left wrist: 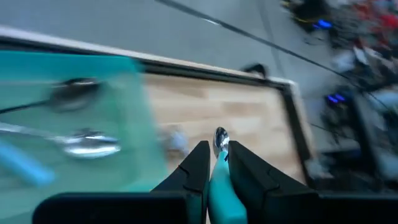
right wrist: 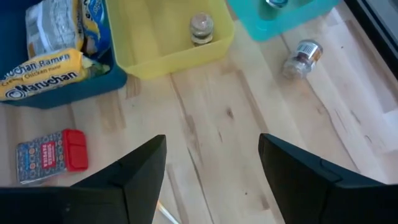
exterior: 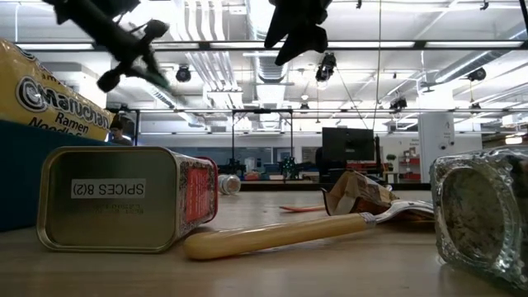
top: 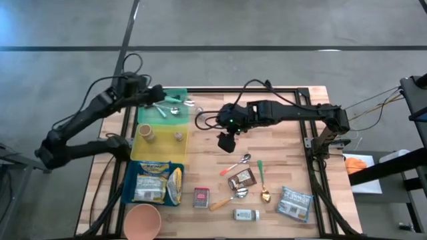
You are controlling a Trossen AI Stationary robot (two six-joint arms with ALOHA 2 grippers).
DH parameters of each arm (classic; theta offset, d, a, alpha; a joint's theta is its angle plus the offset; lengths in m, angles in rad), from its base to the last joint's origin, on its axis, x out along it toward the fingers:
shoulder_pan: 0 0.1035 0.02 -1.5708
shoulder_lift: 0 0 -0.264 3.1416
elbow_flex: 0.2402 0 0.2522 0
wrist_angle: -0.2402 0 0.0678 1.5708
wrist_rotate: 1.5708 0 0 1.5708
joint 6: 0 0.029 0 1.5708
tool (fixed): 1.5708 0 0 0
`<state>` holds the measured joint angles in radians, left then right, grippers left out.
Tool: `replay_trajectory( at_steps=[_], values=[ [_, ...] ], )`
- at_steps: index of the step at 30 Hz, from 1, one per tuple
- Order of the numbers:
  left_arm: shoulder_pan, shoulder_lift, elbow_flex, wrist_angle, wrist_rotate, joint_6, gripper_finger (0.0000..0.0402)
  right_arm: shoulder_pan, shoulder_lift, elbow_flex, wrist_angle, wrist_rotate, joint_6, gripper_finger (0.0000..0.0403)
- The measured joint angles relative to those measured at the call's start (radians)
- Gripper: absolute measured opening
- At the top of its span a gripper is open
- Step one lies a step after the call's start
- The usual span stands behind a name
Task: Pick & Place Food Item
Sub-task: Put the light blue spoon into the green bin
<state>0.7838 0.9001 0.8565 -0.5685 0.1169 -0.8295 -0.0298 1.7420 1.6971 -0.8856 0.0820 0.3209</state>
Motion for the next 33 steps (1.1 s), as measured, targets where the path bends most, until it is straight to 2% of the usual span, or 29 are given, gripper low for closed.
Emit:
replay_trajectory(
  at_steps=[4,15,21,25,33],
  values=[
    [0.053,-0.025,-0.049,-0.048,-0.033,-0.002,0.0048,0.006,0.0,-0.003,-0.001,-0.001,-0.003,0.0255],
    [0.065,-0.026,-0.125,-0.043,-0.148,-0.015,0.0048,0.006,0.0,-0.003,-0.002,-0.005,0.006,0.0255],
    [0.076,-0.022,-0.159,-0.043,-0.156,-0.03,0.0048,0.014,0.0,-0.004,-0.003,-0.007,0.013,0.0255],
    [0.086,0.01,-0.16,-0.042,-0.163,-0.03,0.0048,0.018,0.0,-0.004,-0.003,-0.007,0.012,0.0255],
    [0.121,0.151,-0.159,-0.014,-0.132,0.023,0.0047,0.027,0.0,-0.004,-0.008,-0.007,0.016,0.0255]
  ],
)
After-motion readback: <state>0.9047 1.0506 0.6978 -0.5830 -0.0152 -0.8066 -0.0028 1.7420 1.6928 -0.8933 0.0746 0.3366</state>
